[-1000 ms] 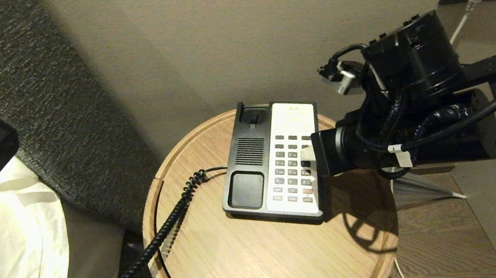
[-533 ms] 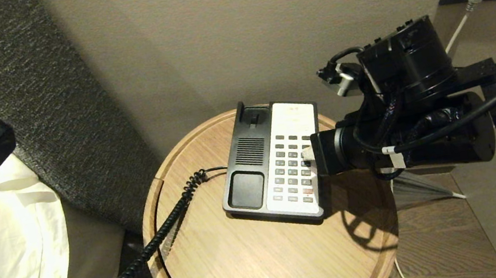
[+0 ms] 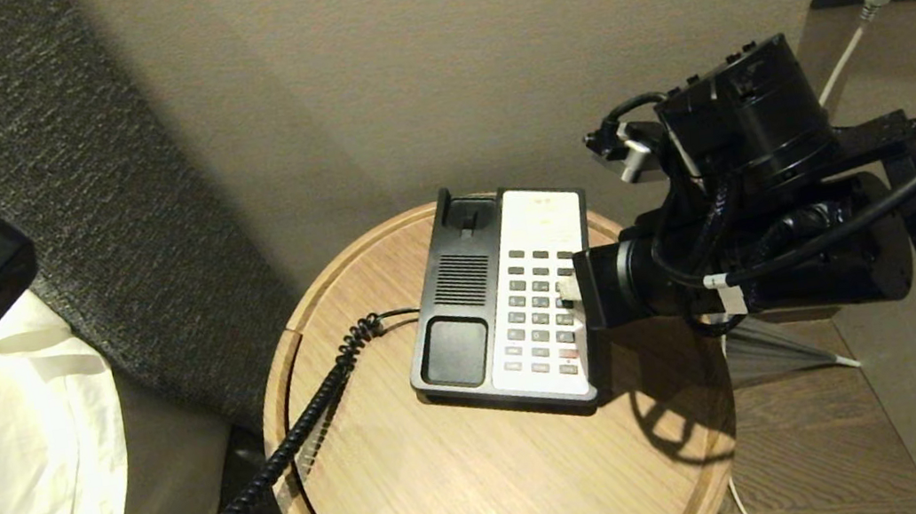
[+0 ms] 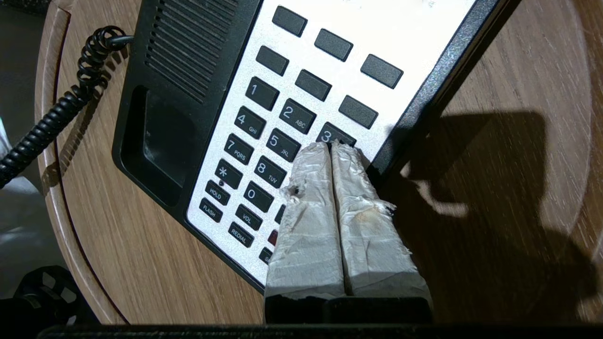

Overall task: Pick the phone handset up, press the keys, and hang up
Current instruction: Dial the number

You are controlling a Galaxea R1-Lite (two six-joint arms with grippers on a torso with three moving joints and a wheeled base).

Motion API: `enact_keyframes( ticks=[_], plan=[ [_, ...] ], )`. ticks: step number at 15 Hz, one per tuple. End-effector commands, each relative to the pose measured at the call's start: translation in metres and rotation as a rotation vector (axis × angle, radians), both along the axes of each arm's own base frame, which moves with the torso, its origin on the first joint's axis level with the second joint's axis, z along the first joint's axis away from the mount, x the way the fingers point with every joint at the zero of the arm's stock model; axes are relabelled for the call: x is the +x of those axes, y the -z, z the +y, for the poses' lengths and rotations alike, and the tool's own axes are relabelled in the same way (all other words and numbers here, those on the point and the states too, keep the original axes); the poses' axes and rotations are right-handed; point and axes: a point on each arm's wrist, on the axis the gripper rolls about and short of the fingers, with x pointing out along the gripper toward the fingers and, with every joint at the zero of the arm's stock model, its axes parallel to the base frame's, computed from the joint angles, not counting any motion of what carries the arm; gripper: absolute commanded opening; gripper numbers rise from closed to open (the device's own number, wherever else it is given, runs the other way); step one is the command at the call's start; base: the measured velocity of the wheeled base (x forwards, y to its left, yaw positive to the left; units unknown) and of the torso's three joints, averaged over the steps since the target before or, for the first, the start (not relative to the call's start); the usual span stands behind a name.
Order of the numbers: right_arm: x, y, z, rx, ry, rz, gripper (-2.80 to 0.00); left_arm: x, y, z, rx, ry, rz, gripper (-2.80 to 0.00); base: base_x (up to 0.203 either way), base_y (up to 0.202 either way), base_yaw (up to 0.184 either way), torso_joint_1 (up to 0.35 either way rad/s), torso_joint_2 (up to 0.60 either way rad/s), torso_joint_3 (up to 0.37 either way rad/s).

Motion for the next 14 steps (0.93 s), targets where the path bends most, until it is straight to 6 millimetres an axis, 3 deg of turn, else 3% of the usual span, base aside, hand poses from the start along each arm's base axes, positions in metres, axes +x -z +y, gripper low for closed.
enact_keyframes(
  ticks=[1, 14],
  plan=[
    [-0.001, -0.001, 0.0, 0.001, -0.001, -0.001, -2.8, 0.0, 0.0, 0.0, -0.002, -0.001, 0.003, -2.8, 0.0, 0.0, 0.0, 0.0, 0.0, 0.0],
    [0.004, 0.016, 0.005, -0.045, -0.001, 0.03, -2.8, -0.001, 0.002, 0.002, -0.006, -0.001, 0.002, -2.8, 0.0, 0.0, 0.0, 0.0, 0.0, 0.0]
  ],
)
